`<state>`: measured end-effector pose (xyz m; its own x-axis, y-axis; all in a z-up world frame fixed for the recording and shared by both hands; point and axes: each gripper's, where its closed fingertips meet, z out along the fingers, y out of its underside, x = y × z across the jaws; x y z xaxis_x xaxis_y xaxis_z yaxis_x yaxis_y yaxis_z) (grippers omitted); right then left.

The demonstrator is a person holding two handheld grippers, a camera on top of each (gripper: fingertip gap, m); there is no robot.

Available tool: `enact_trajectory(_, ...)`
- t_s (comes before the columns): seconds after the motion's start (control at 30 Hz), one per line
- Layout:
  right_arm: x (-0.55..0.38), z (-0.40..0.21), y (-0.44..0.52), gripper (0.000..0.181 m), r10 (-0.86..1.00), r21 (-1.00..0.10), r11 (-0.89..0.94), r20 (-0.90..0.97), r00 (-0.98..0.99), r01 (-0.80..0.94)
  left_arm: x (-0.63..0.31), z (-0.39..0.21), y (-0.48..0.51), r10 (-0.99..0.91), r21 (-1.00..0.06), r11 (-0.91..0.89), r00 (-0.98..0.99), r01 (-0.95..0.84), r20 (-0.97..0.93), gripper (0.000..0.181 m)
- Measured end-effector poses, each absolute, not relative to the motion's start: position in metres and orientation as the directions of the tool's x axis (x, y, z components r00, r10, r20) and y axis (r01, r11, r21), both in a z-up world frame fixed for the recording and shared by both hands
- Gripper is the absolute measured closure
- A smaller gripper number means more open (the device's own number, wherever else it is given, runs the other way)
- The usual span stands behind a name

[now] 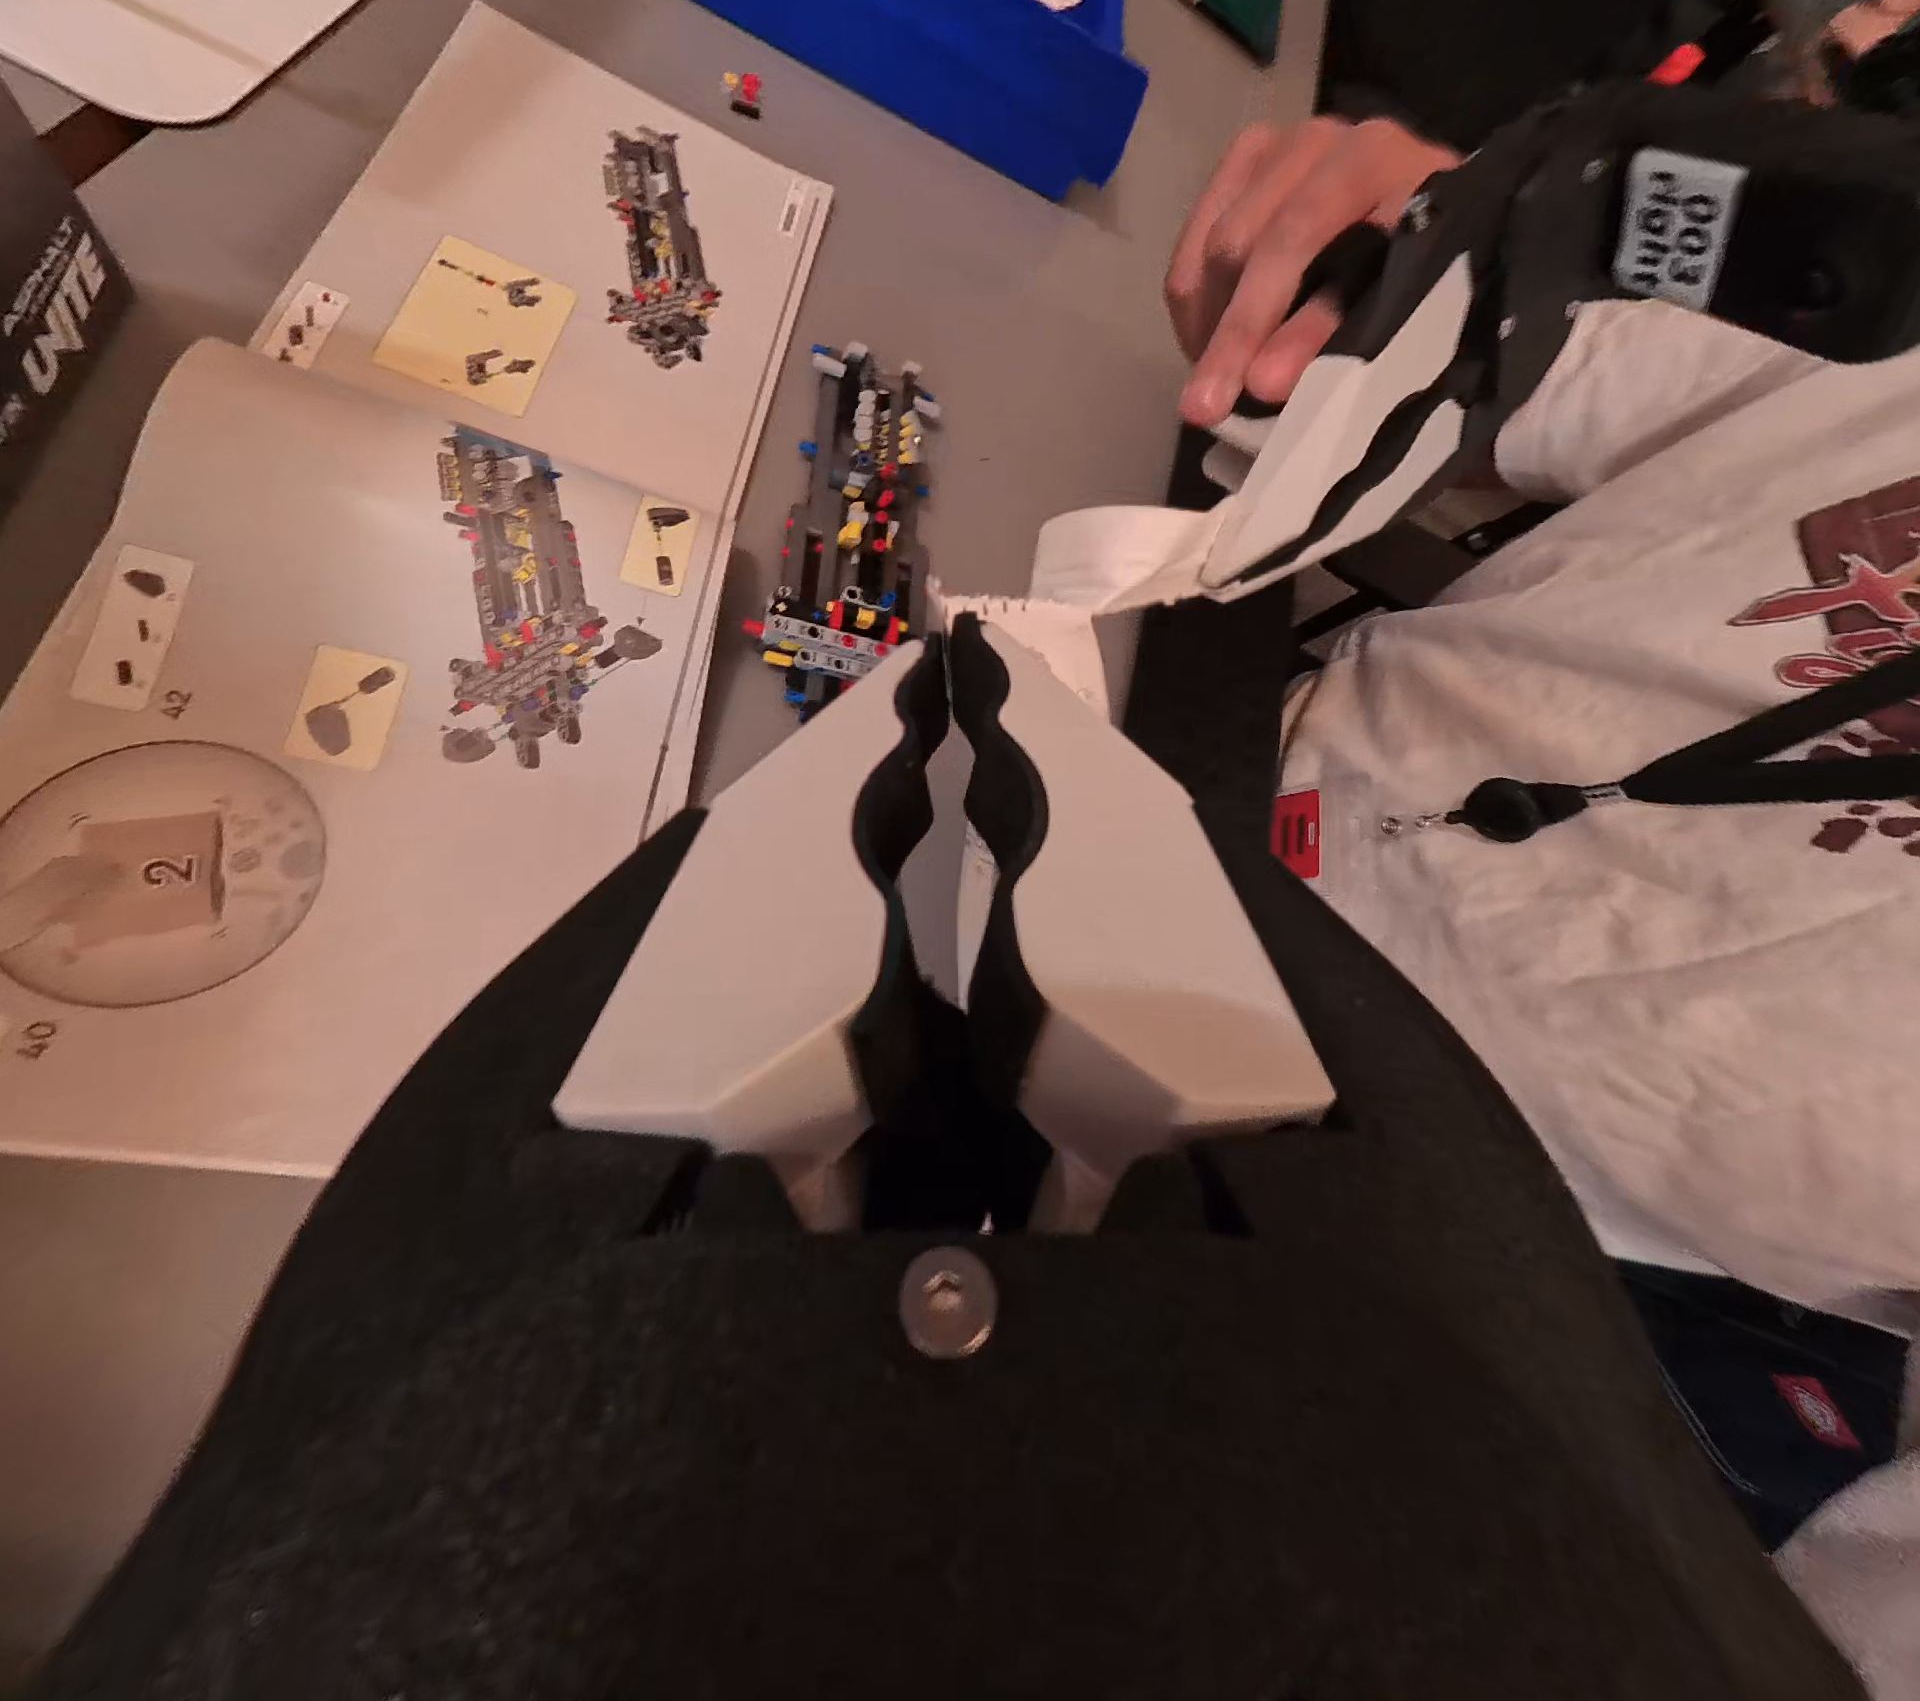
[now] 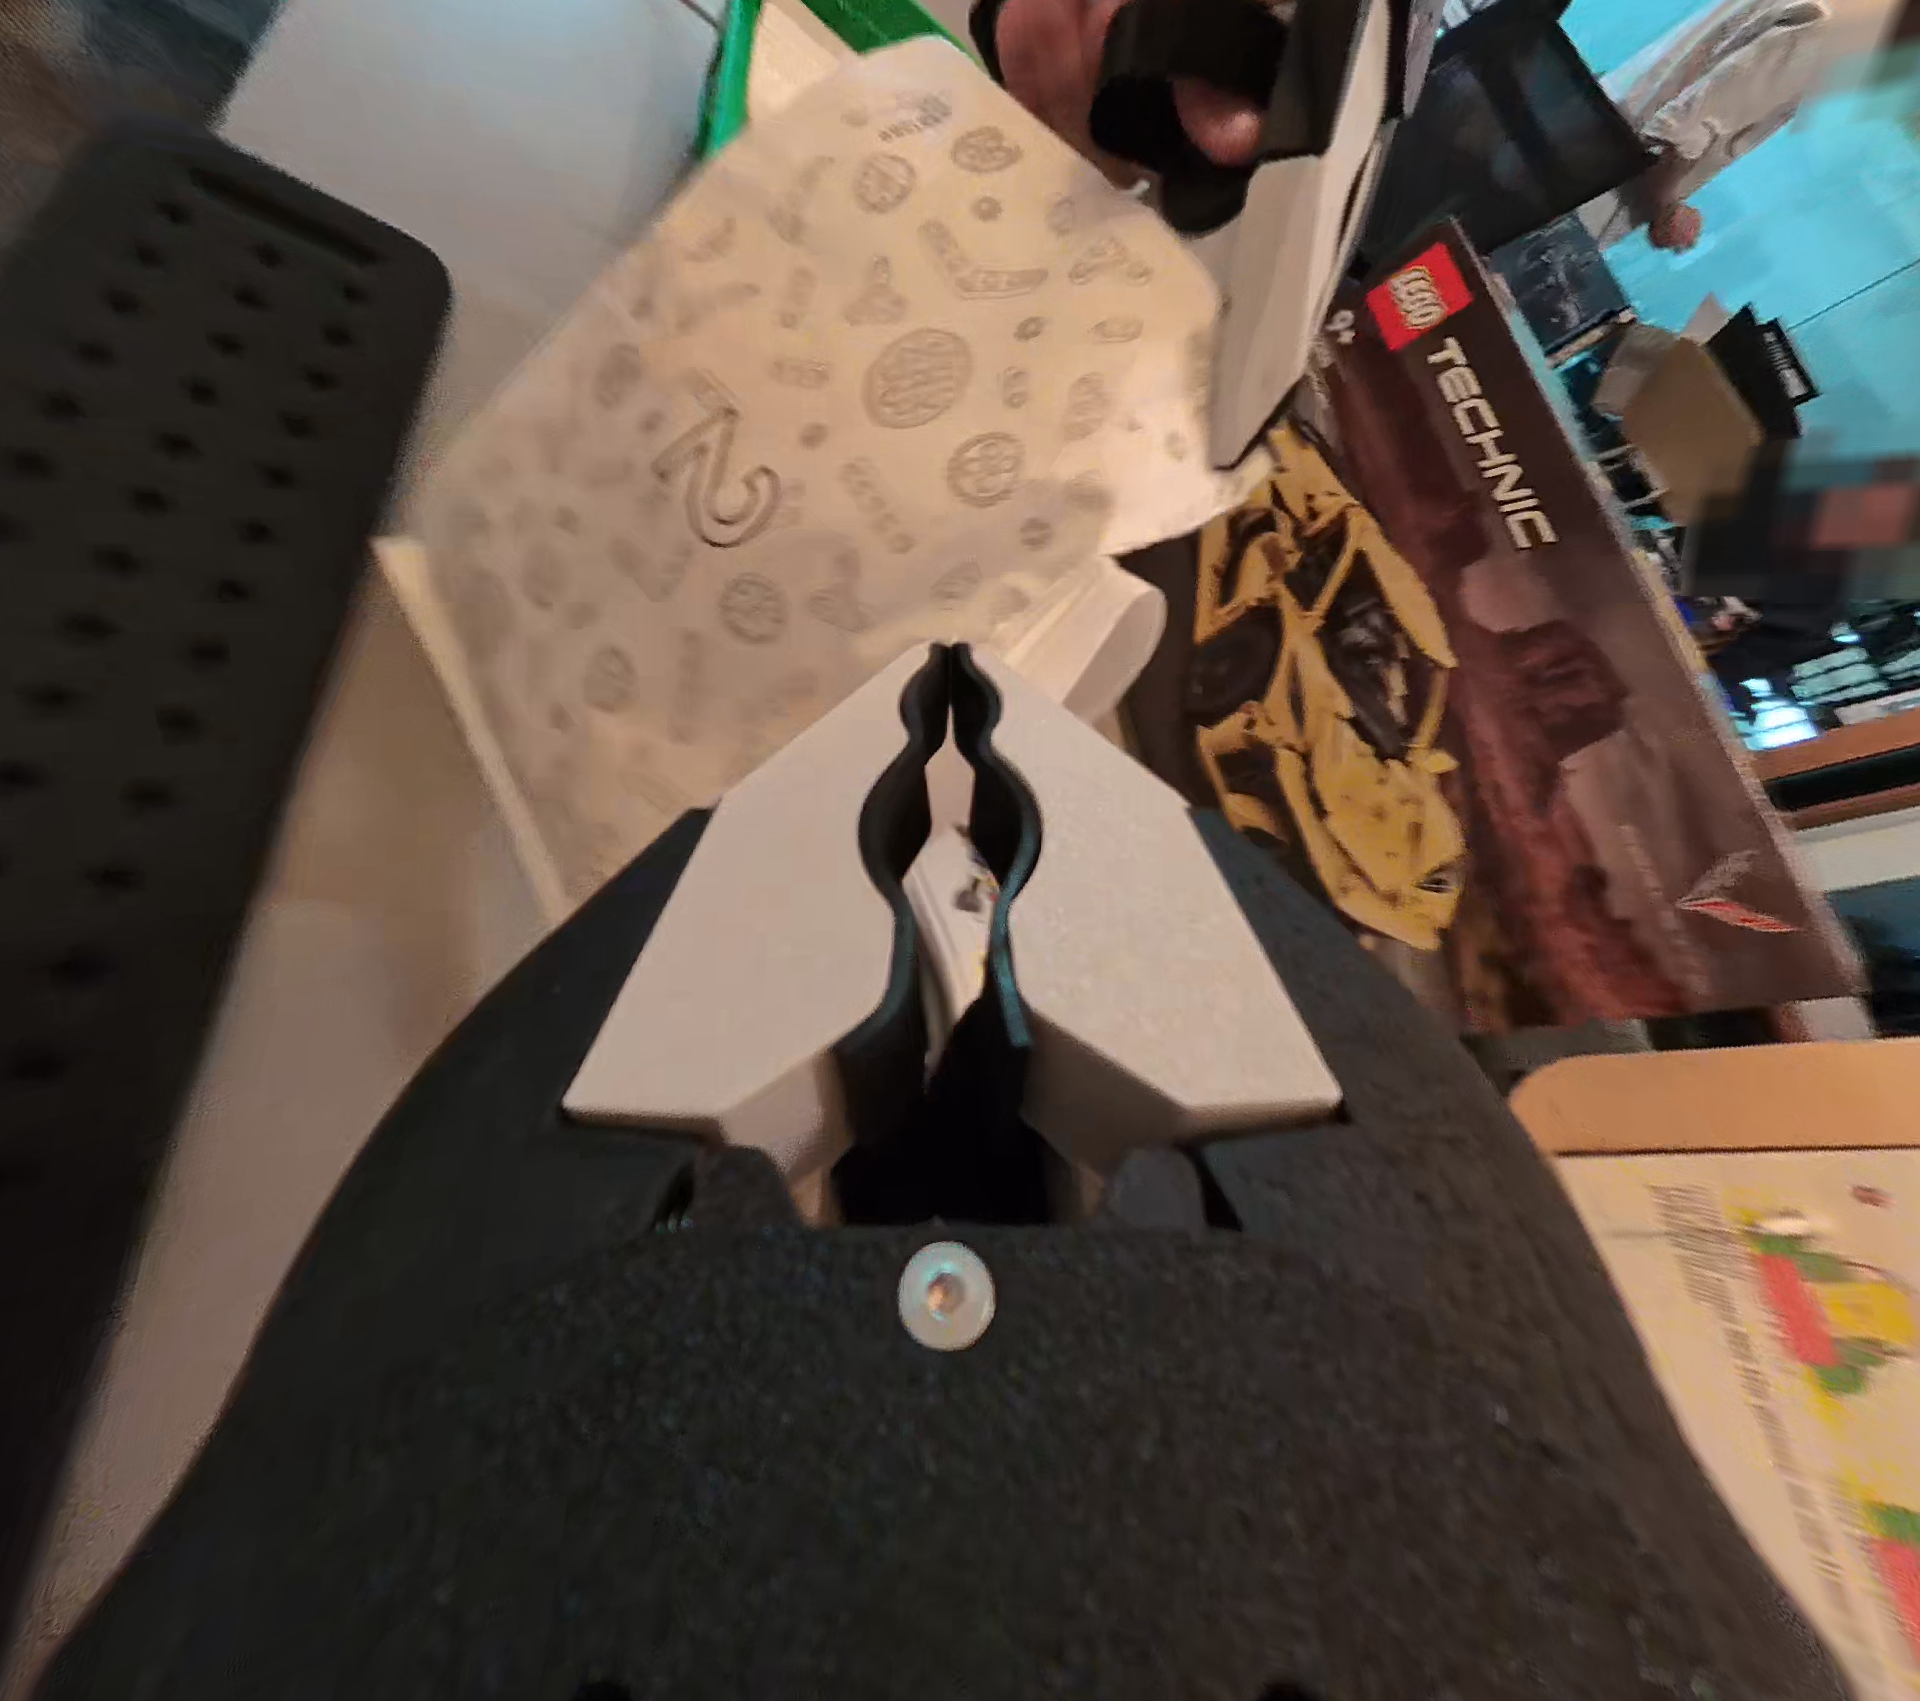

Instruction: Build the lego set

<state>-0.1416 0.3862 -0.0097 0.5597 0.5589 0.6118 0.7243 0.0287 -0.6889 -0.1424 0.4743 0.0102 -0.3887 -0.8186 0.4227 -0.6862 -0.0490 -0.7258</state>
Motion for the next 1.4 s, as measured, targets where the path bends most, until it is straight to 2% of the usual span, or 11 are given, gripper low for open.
enact_trajectory(0.2, -0.141, -0.046, 0.362, 0.181, 0.594, -0.779, -0.069, 0.47, 0.653, 0.623, -0.157, 0.001, 0.503, -0.844, -0.742, -0.09, -0.344, -0.664, 0.41, 0.181)
enact_trajectory(0.3, -0.139, -0.055, 0.348, 0.181, 0.602, -0.86, -0.121, 0.333, 0.725, 0.496, -0.169, -0.001, 0.51, -0.846, -0.756, -0.09, -0.351, -0.648, 0.401, 0.181)
enact_trajectory(0.43, -0.133, -0.069, 0.331, 0.181, 0.587, -0.91, -0.176, 0.209, 0.782, 0.375, -0.179, -0.002, 0.518, -0.861, -0.77, -0.1, -0.333, -0.63, 0.384, 0.181)
enact_trajectory(0.53, -0.13, -0.069, 0.318, 0.181, 0.571, -0.959, -0.188, 0.07, 0.818, 0.214, -0.19, -0.007, 0.515, -0.848, -0.772, -0.099, -0.353, -0.628, 0.395, 0.181)
enact_trajectory(0.8, -0.097, -0.093, 0.293, 0.181, 0.501, -0.955, -0.296, -0.144, 0.853, 0.012, -0.212, -0.011, 0.543, -0.864, -0.805, -0.207, -0.281, -0.556, 0.417, 0.181)
enact_trajectory(0.93, -0.093, -0.093, 0.276, 0.181, 0.501, -0.945, -0.319, -0.231, 0.834, -0.07, -0.229, -0.013, 0.536, -0.886, -0.824, -0.144, -0.299, -0.548, 0.354, 0.181)
enact_trajectory(1.07, -0.081, -0.091, 0.263, 0.181, 0.487, -0.937, -0.33, -0.274, 0.829, -0.116, -0.236, -0.019, 0.539, -0.885, -0.826, -0.175, -0.283, -0.536, 0.371, 0.181)
enact_trajectory(1.13, -0.067, -0.103, 0.255, 0.181, 0.441, -0.912, -0.384, -0.317, 0.84, -0.144, -0.243, -0.02, 0.566, -0.921, -0.836, -0.224, -0.172, -0.501, 0.35, 0.181)
enact_trajectory(1.2, -0.044, -0.103, 0.24, 0.181, 0.411, -0.886, -0.368, -0.426, 0.806, -0.281, -0.263, -0.006, 0.588, -0.915, -0.867, -0.295, -0.143, -0.402, 0.378, 0.181)
enact_trajectory(1.23, -0.039, -0.1, 0.236, 0.181, 0.416, -0.876, -0.355, -0.462, 0.784, -0.328, -0.266, -0.005, 0.585, -0.92, -0.874, -0.274, -0.154, -0.402, 0.359, 0.181)
enact_trajectory(1.4, -0.072, -0.08, 0.253, 0.181, 0.532, -0.923, -0.343, -0.342, 0.774, -0.172, -0.235, -0.018, 0.527, -0.936, -0.865, -0.136, -0.224, -0.483, 0.273, 0.181)
